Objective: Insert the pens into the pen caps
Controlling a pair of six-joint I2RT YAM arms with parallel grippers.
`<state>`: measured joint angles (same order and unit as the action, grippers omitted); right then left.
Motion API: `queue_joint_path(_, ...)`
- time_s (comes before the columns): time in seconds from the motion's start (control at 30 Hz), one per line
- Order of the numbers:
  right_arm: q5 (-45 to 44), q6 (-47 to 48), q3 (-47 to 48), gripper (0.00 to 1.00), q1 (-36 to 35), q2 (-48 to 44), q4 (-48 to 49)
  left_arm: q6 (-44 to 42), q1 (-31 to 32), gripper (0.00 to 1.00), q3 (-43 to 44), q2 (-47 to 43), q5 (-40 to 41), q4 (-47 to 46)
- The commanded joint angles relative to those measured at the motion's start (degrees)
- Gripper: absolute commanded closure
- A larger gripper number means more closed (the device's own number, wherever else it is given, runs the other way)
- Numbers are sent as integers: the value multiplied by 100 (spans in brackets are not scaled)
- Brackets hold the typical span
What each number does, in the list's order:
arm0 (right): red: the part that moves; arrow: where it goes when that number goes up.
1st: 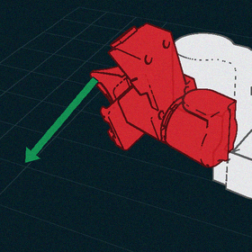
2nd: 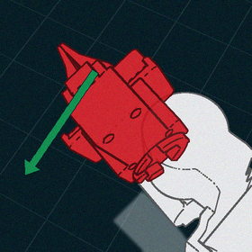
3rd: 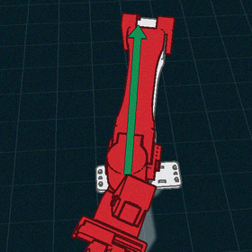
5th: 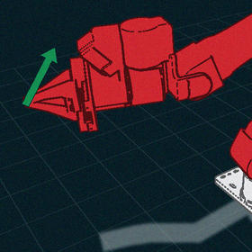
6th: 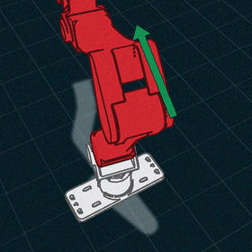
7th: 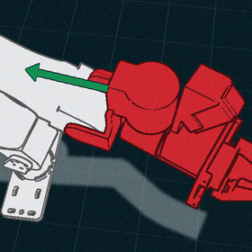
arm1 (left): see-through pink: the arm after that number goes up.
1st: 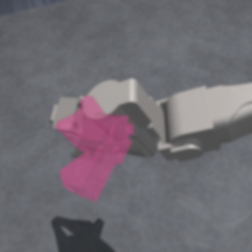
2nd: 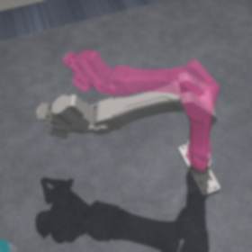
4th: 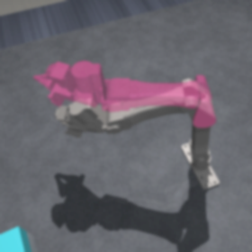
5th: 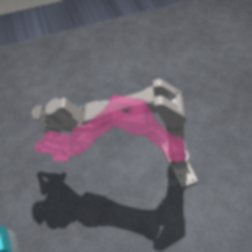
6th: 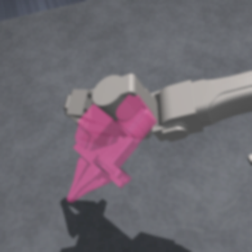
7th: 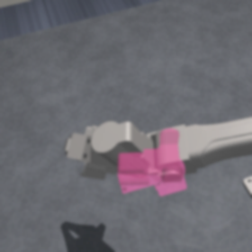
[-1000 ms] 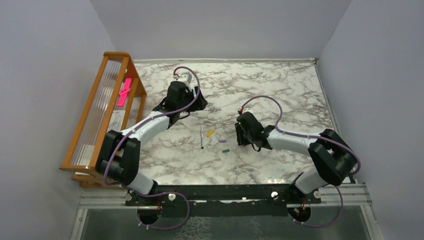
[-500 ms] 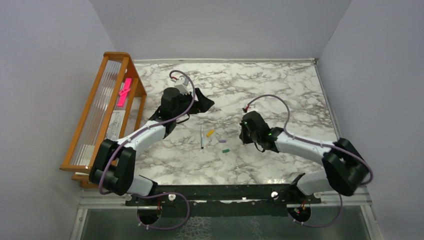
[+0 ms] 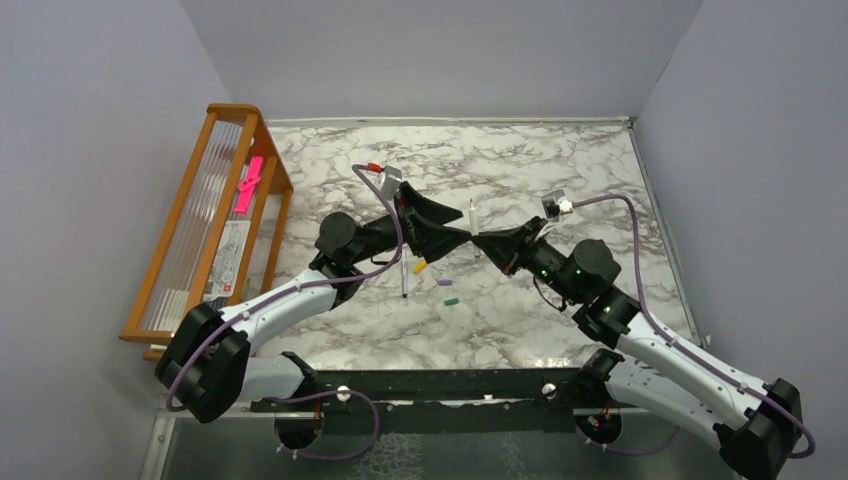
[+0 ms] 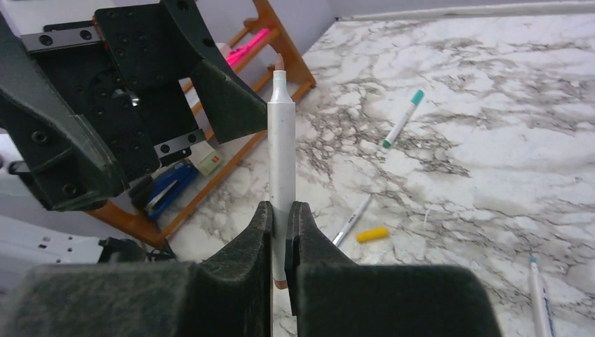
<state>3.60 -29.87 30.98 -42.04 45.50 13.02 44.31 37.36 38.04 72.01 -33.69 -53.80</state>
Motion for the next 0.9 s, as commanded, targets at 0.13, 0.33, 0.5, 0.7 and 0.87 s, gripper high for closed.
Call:
queue_joint_path(0.13,795,-104,-21,99,2,-483,523,146,227,31,178,122,-317,-715)
queue_joint_path(0.33,1231,-143,-74,99,-5,-466,683,183,445,35,296,302,-177,-825)
queue_joint_path(0.5,1259,-221,-199,99,-6,-518,787,331,585,61,505,492,-181,-964)
queue_joint_path(0.7,1191,-169,-150,99,-6,-578,573,485,599,100,530,492,-108,-1140)
queue_joint_path(0.87,1150,-144,-228,78,-4,-634,544,537,605,100,494,407,34,-1141)
